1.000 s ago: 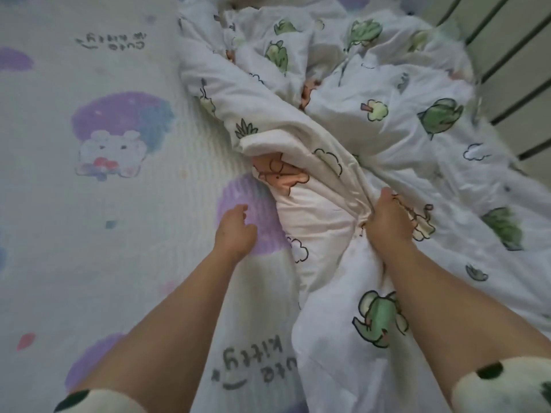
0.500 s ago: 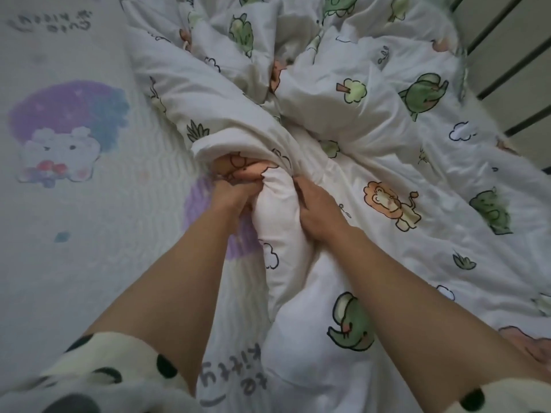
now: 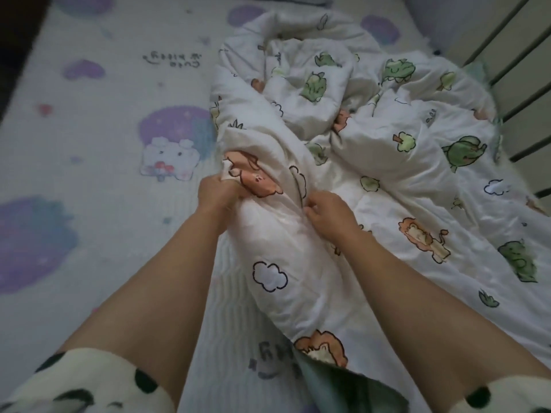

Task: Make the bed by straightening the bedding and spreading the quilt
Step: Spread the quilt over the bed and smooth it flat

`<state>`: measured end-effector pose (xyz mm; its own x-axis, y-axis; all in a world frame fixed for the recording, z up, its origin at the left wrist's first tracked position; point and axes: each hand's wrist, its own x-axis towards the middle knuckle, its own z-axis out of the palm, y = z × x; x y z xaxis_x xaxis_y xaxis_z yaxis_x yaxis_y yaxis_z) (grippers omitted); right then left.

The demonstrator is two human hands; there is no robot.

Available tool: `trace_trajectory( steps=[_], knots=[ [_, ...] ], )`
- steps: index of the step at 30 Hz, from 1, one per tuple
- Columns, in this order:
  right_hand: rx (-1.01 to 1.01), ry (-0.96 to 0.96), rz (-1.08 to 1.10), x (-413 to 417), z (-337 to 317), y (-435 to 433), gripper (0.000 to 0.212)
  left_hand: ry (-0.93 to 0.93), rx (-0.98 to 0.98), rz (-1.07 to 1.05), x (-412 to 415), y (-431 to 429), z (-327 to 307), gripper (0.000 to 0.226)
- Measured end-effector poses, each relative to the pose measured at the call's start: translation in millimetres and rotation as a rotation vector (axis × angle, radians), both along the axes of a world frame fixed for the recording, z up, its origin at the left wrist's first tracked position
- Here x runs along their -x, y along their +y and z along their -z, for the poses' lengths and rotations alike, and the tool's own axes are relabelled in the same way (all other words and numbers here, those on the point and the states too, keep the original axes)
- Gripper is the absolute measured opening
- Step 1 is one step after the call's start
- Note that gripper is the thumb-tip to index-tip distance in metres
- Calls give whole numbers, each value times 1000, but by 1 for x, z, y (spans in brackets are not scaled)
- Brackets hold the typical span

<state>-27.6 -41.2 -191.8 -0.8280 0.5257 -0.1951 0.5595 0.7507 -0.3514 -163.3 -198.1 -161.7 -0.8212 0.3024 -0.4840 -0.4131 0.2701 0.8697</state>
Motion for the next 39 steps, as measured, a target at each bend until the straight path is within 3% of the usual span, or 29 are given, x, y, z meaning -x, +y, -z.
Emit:
trace_trajectory(
  steps=[5, 11, 16, 19, 21, 23, 26, 28, 30, 32, 36, 39],
  knots=[
    [-14, 94, -105, 40, -18, -79, 17, 74, 45, -98, 31, -88, -11, 27],
    [200, 75, -236, 59, -13, -199, 30, 162, 294, -199, 58, -226, -7, 31],
    [380, 71, -151, 83, -6, -297, 51, 115, 410, -122, 55, -331, -12, 13],
    [610, 111, -46, 103, -10, -337, 54, 7, 392, -76, 57, -378, -1, 11],
    [708, 14, -135, 112, -11, -368, 59, -86, 340, -75, 59, -406, 4, 18],
    [731, -109, -300, 116, -12, -400, 62, -162, 266, -46, 62, -428, 7, 38],
    [733, -153, -463, 107, -4, -437, 71, -202, 228, 9, 60, -445, 8, 57],
    [726, -139, -459, 99, 8, -450, 87, -200, 211, 27, 57, -447, 4, 48],
    [714, -142, -382, 84, 18, -463, 97, -193, 208, 89, 53, -449, 1, 25],
    [678, -142, -309, 76, 23, -475, 91, -192, 228, 146, 51, -450, 2, 8],
    [448, -79, -362, 66, 21, -491, 24, -194, 229, 259, 41, -452, 6, 16],
    [406, -68, -349, 52, 13, -493, 5, -135, 237, 276, 41, -469, 8, 22]
  ],
)
